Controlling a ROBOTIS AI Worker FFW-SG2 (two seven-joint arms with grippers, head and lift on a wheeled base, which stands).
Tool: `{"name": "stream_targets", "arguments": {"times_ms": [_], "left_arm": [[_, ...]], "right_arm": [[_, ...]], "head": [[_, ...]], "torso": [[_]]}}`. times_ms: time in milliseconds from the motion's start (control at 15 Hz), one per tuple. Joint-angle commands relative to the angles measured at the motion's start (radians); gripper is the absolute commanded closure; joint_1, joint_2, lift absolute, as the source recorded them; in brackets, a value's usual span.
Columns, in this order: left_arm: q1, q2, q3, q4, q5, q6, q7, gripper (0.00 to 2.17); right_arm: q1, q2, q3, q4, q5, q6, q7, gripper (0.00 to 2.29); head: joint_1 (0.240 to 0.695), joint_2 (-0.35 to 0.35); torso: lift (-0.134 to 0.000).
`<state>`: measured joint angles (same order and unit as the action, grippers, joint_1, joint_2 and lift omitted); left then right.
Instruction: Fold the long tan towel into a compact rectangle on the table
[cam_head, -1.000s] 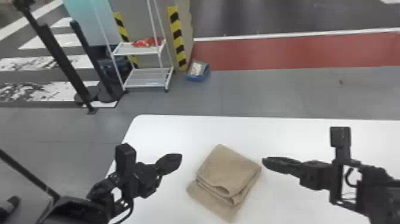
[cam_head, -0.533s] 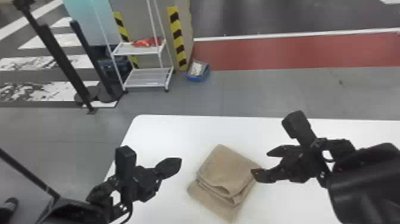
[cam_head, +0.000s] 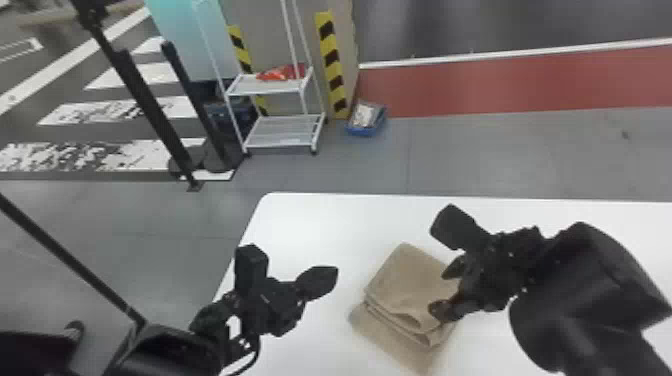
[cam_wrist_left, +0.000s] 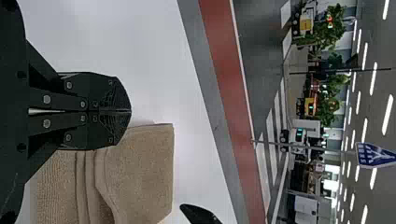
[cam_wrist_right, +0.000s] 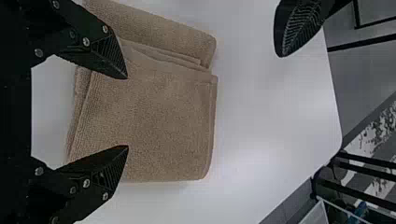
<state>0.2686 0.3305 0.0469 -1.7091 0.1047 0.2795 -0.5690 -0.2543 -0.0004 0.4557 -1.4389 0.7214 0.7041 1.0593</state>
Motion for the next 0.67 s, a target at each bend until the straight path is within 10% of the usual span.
{"name": "stream_targets", "arguments": {"times_ms": [0,600], "left_arm": [[0.0,0.002,-0.001,0.011,0.0,-0.001,0.001,1.9],[-0.032,0.004,-0.007,0.06,0.001,-0.016,0.004,1.9]], "right_arm": [[-0.014,0.001,0.052,0.069,0.023,-0.011,-0.004,0.47],[-0.014,0.001,0.07,0.049,-0.1,0.001,-0.005,0.47]], "head": [[0.695,0.279],[0.695,0.325]], "torso": [[0.0],[0.0]]}}
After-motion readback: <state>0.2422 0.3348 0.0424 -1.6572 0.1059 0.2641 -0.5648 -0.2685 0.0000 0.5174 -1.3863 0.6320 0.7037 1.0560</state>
